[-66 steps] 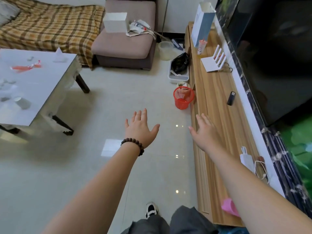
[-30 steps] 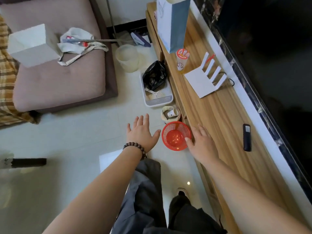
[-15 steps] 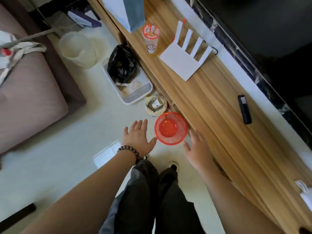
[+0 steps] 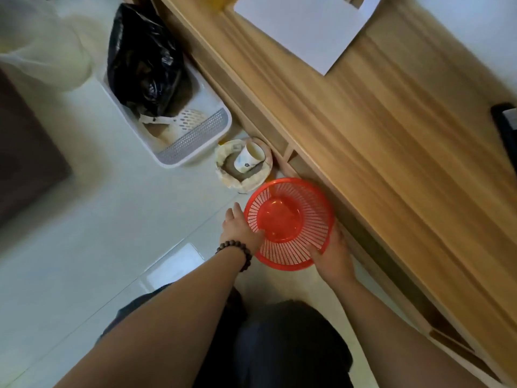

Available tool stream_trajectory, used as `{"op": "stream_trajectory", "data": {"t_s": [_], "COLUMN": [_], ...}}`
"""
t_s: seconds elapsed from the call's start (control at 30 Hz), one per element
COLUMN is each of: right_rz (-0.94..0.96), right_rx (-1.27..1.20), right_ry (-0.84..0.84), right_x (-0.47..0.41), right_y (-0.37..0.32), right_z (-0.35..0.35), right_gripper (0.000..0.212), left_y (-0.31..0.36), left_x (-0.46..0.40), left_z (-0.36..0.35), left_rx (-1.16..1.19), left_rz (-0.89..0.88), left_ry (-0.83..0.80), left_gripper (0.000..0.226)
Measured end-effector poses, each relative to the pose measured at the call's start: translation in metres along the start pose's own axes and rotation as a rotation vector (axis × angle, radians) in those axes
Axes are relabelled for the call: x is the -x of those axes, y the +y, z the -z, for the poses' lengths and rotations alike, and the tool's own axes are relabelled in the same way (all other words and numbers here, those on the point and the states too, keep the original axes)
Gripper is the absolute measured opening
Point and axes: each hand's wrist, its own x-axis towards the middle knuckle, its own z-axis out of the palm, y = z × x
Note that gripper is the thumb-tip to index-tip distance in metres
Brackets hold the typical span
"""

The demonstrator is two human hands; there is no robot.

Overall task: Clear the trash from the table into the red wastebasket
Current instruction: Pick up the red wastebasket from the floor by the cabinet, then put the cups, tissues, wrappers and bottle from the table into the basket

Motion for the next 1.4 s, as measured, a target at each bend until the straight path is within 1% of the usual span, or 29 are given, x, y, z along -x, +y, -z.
{"op": "stream_trajectory", "data": {"t_s": [0.07, 0.1, 0.13, 0.2, 0.27, 0.37, 0.47, 0.57, 0.67, 0.77, 0.83, 0.97, 1.07, 1.13, 1.27, 1.4], "right_rz": [-0.023, -0.026, -0.026, -0.028, -0.023, 0.023, 0.080, 0.166, 0.214, 0.298, 0.364, 0.501, 0.597, 0.663, 0.826, 0.970], "right_rx": [-0.048, -0.069, -0.073, -0.040, -0.028, -0.100, -0.146, -0.088, -0.037, -0.017, -0.029, -0.047, -0.019, 0.004, 0.065, 0.202], "right_ry": [0.014, 0.019, 0.029, 0.074, 0.115, 0.152, 0.179, 0.166, 0.120, 0.078, 0.048, 0.042, 0.013, -0.024, -0.132, -0.284], "right_x": [-0.022, -0.029, -0.034, -0.036, -0.028, 0.001, 0.044, 0.092, 0.139, 0.185, 0.213, 0.258, 0.283, 0.294, 0.317, 0.348], "right_y": [0.013, 0.018, 0.021, 0.023, 0.018, -0.005, -0.042, -0.086, -0.133, -0.178, -0.204, -0.242, -0.262, -0.274, -0.299, -0.321], "right_z": [-0.014, -0.019, -0.022, -0.024, -0.017, 0.003, 0.034, 0.075, 0.123, 0.168, 0.193, 0.231, 0.245, 0.248, 0.232, 0.193], "right_gripper": [0.081, 0.077, 0.071, 0.052, 0.040, 0.035, 0.031, 0.033, 0.044, 0.051, 0.053, 0.050, 0.052, 0.053, 0.052, 0.051], "left_y": [-0.004, -0.005, -0.006, -0.006, -0.005, -0.001, -0.001, -0.001, 0.001, 0.004, 0.006, 0.004, -0.003, -0.009, -0.033, -0.077], "left_x": [-0.025, -0.032, -0.037, -0.039, -0.030, 0.002, 0.055, 0.118, 0.184, 0.248, 0.284, 0.344, 0.380, 0.402, 0.445, 0.498], "left_z": [-0.017, -0.022, -0.026, -0.027, -0.014, 0.023, 0.071, 0.126, 0.180, 0.229, 0.254, 0.286, 0.298, 0.303, 0.302, 0.286], "left_rx": [0.076, 0.095, 0.097, 0.075, 0.013, -0.040, -0.026, 0.010, 0.108, 0.180, 0.212, 0.255, 0.288, 0.300, 0.337, 0.446], "left_rz": [0.029, 0.020, -0.001, -0.038, -0.049, -0.082, -0.130, -0.127, -0.146, -0.146, -0.138, -0.137, -0.139, -0.105, 0.035, 0.211], "left_ry": [-0.022, -0.036, -0.038, 0.007, 0.056, 0.123, 0.195, 0.249, 0.315, 0.389, 0.445, 0.558, 0.633, 0.682, 0.811, 0.938], "left_gripper": [0.089, 0.080, 0.068, 0.048, 0.040, 0.033, 0.033, 0.032, 0.027, 0.027, 0.030, 0.030, 0.027, 0.026, 0.029, 0.028]}}
